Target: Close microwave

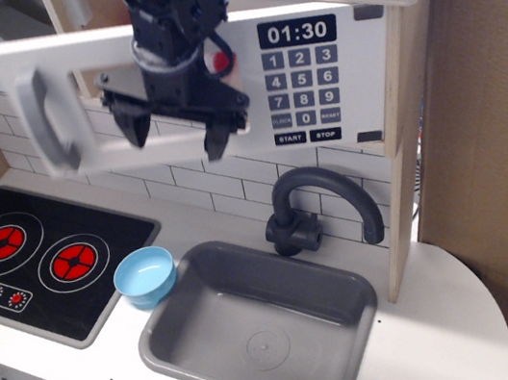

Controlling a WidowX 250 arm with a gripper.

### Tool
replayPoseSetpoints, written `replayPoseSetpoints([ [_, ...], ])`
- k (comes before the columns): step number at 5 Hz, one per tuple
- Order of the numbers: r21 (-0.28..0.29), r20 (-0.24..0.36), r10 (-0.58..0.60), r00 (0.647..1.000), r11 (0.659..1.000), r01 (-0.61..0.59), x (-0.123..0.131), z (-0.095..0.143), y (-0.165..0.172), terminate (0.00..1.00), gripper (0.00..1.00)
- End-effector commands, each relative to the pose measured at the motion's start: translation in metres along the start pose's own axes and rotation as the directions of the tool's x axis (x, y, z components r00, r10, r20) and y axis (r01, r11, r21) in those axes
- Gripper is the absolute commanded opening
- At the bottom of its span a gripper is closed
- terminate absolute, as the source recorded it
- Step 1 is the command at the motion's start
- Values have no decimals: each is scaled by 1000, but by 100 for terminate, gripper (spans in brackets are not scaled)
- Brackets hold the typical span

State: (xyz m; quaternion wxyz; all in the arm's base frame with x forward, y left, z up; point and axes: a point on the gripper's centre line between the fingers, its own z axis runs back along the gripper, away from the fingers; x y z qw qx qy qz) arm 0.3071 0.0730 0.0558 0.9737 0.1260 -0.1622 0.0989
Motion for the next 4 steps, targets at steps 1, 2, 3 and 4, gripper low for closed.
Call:
replayPoseSetpoints([
  [1, -16, 143, -40, 989, 999, 43, 49, 5, 12, 0, 100],
  [2, -8, 201, -16, 979, 1000, 18, 54, 2, 12, 0, 100],
  [3, 1, 255, 4, 967, 1000, -5, 56, -1, 11, 0, 100],
  [4, 9, 314, 29, 949, 999, -33, 61, -5, 11, 0, 100],
])
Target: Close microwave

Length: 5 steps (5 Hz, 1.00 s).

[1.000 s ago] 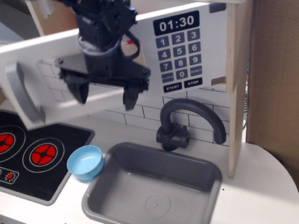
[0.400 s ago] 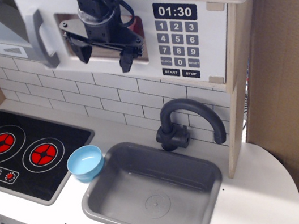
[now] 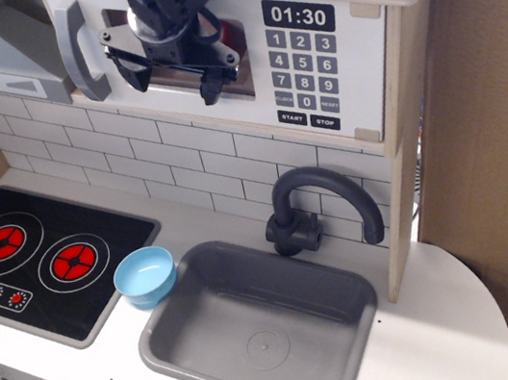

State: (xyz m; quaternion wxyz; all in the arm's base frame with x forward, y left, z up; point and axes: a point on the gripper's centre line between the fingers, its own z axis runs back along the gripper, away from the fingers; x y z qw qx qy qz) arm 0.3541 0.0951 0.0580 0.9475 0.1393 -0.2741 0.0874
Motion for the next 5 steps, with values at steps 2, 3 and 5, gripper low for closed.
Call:
replayPoseSetpoints([
  [2, 18, 37, 34, 999, 999, -35, 13, 19, -3, 0, 100],
  [3, 19, -108, 55, 993, 998, -54, -2, 43, -6, 0, 100],
  [5, -3, -214, 68, 975, 998, -70, -20, 56, -8, 0, 100],
])
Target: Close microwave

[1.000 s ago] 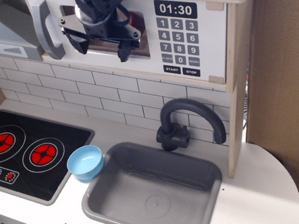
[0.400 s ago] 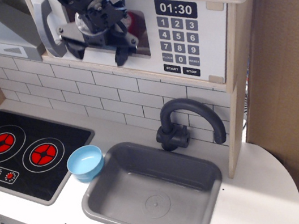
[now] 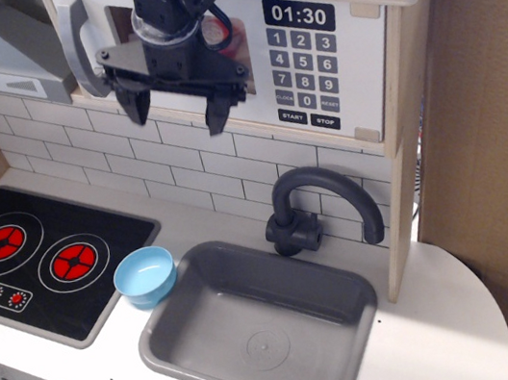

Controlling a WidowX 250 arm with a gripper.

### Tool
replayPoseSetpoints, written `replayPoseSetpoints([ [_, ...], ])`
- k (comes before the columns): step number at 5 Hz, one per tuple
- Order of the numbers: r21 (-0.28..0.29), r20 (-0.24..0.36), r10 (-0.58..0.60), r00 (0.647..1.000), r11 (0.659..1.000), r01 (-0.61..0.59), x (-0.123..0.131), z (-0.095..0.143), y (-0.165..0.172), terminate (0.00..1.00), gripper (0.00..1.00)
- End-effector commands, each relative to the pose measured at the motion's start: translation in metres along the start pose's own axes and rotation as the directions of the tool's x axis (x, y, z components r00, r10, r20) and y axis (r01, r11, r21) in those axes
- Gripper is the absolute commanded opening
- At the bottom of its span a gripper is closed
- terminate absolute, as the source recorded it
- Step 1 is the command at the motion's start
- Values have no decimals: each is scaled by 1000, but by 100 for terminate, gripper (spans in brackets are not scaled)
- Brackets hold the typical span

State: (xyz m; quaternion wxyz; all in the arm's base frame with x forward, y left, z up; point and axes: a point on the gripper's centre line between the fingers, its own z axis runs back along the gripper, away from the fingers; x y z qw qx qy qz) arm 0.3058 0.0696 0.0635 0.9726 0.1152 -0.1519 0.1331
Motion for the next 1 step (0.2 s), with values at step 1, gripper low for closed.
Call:
replayPoseSetpoints([
  [1, -7, 48, 8, 999, 1000, -7, 14, 24, 2, 100, 100],
])
